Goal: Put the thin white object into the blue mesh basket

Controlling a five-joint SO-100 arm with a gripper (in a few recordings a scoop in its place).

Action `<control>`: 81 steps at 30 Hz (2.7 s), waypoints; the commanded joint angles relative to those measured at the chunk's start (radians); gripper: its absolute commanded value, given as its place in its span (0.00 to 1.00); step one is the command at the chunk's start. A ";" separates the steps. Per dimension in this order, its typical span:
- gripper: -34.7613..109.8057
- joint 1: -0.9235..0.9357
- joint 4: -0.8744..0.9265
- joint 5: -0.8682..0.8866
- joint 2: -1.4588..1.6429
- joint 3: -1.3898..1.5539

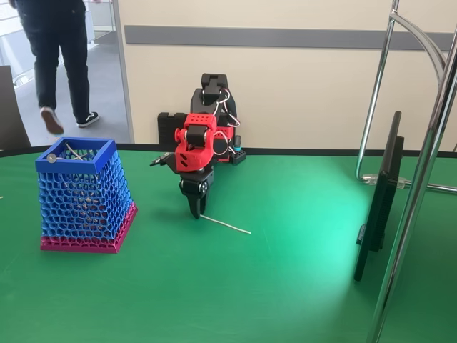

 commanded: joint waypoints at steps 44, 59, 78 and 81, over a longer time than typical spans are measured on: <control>0.24 0.296 -0.894 -0.538 0.750 0.186; 0.24 0.495 -1.299 -1.081 0.933 0.414; 0.24 0.627 -1.302 -1.497 0.577 0.110; 0.24 0.592 -1.302 -1.466 0.545 0.126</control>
